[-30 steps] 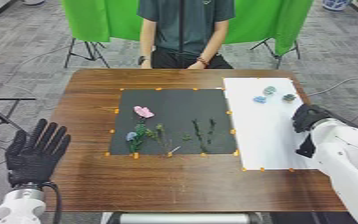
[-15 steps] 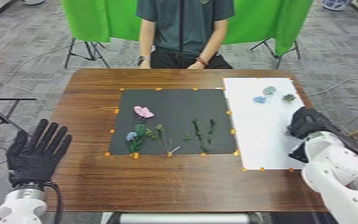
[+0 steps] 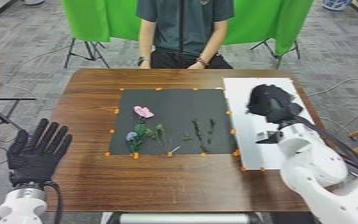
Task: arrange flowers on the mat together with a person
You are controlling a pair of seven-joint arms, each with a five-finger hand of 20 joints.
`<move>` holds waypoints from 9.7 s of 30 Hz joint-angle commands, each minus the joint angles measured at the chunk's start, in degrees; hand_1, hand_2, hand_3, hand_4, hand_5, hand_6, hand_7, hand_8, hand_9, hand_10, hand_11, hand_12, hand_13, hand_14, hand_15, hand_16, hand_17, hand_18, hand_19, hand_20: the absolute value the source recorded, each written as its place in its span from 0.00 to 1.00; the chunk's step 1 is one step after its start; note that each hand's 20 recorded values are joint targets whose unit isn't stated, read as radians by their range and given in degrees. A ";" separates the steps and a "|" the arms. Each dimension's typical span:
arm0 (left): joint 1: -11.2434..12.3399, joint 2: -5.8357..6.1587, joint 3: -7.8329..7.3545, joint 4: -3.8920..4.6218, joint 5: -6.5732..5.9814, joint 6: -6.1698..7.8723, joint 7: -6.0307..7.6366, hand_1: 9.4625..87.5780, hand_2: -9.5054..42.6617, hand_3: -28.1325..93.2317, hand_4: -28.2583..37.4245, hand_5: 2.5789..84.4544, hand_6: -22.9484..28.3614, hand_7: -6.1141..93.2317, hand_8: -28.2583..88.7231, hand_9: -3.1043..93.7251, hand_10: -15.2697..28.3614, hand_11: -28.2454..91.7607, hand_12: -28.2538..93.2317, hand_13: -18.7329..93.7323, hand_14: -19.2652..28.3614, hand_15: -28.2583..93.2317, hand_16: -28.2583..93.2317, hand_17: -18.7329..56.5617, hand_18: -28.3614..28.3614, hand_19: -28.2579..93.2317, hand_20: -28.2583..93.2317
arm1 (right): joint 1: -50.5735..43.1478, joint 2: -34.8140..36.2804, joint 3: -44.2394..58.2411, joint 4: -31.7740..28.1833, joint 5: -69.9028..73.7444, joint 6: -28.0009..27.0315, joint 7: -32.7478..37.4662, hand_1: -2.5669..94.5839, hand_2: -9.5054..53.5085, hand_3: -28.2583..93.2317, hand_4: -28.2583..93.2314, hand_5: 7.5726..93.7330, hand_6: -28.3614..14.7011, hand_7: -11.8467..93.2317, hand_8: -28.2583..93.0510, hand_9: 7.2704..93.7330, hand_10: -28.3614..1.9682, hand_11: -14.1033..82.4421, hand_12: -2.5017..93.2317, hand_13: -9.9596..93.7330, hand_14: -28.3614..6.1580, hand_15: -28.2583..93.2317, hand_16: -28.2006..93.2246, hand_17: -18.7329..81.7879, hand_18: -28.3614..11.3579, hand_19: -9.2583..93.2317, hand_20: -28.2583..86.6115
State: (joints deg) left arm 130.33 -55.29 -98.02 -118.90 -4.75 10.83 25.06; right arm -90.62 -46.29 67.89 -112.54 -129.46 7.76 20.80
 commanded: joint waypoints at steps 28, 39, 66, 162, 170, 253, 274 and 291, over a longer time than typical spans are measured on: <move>-1.38 1.02 1.74 0.95 0.24 0.13 -1.64 0.24 0.44 0.83 0.00 0.51 0.58 0.14 0.16 0.46 0.64 0.35 0.28 0.43 0.72 0.47 0.17 0.19 0.71 0.49 0.30 | 30.16 -17.14 -39.73 20.18 -10.65 -4.27 -5.93 0.70 0.00 0.78 0.01 0.64 0.67 0.63 0.26 0.80 0.65 0.36 0.50 0.80 0.76 0.53 0.56 0.58 0.48 0.89 0.35; -1.69 1.20 1.46 1.24 0.19 -0.05 -2.47 0.24 0.44 0.83 0.00 0.51 0.58 0.14 0.16 0.46 0.64 0.35 0.28 0.43 0.72 0.47 0.17 0.19 0.71 0.49 0.30 | 29.80 -16.47 -41.81 19.52 -14.33 -4.30 -5.29 0.70 0.00 0.78 0.01 0.63 0.66 0.61 0.24 0.79 0.65 0.33 0.48 0.79 0.75 0.53 0.56 0.57 0.46 0.87 0.36; -1.03 0.63 1.42 1.11 0.00 -0.31 -2.10 0.24 0.44 0.83 0.00 0.51 0.58 0.14 0.16 0.46 0.64 0.35 0.28 0.43 0.72 0.47 0.17 0.19 0.71 0.49 0.30 | 31.22 -15.71 -42.06 19.38 -11.36 1.28 -3.97 0.68 0.00 0.79 0.00 0.63 0.68 0.39 0.17 0.64 0.64 0.27 0.18 0.75 0.72 0.40 0.53 0.54 0.39 0.68 0.47; 0.97 -0.27 0.10 0.30 -0.74 -0.81 0.47 0.25 0.42 0.84 0.00 0.51 0.58 0.14 0.16 0.45 0.63 0.35 0.28 0.43 0.70 0.46 0.17 0.19 0.71 0.49 0.30 | -19.38 -5.67 23.32 -0.63 54.79 3.32 -22.69 0.54 0.00 0.89 0.00 0.58 0.67 0.33 0.10 0.47 0.65 0.21 0.12 0.44 0.61 0.34 0.26 0.44 0.54 0.16 0.46; 0.53 0.12 0.10 0.59 -0.89 -1.10 0.16 0.25 0.42 0.84 0.00 0.51 0.58 0.14 0.16 0.45 0.63 0.35 0.28 0.43 0.71 0.46 0.17 0.19 0.71 0.49 0.30 | -18.74 -4.29 22.97 1.20 45.85 8.10 -23.15 0.53 0.00 0.90 0.00 0.55 0.66 0.33 0.09 0.43 0.62 0.20 0.12 0.40 0.63 0.32 0.25 0.39 0.59 0.17 0.39; 0.35 0.55 1.35 0.00 -3.22 1.19 0.71 0.24 0.43 0.83 0.00 0.52 0.59 0.14 0.16 0.46 0.64 0.36 0.28 0.44 0.71 0.46 0.18 0.20 0.71 0.50 0.31 | 26.67 5.27 -13.49 35.48 14.69 -12.37 5.82 0.55 0.01 0.82 0.00 0.41 0.62 0.33 0.09 0.34 0.61 0.24 0.10 0.47 0.51 0.33 0.31 0.43 0.33 0.56 0.37; 1.27 0.16 1.30 -0.38 -4.12 2.01 0.78 0.23 0.43 0.84 0.00 0.52 0.59 0.15 0.16 0.47 0.65 0.36 0.28 0.44 0.71 0.48 0.17 0.20 0.71 0.51 0.30 | 13.39 7.15 -3.49 18.18 21.45 1.41 0.97 0.66 0.00 0.76 0.00 0.71 0.72 0.50 0.18 0.86 0.72 0.22 0.38 0.73 0.73 0.39 0.52 0.45 0.33 0.71 0.47; -0.09 0.20 1.93 0.39 -4.16 2.60 0.68 0.23 0.43 0.84 0.00 0.52 0.60 0.15 0.16 0.47 0.65 0.37 0.28 0.44 0.71 0.48 0.17 0.20 0.71 0.51 0.30 | 25.18 -0.01 -18.39 14.22 12.94 -9.54 -15.10 0.66 0.00 0.77 0.00 0.70 0.72 0.47 0.18 0.84 0.74 0.21 0.38 0.73 0.73 0.37 0.54 0.44 0.34 0.67 0.46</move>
State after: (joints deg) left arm 129.77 -54.43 -96.39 -118.72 -8.45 12.45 26.05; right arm -69.61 -41.63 51.16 -98.17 -110.97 3.56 8.25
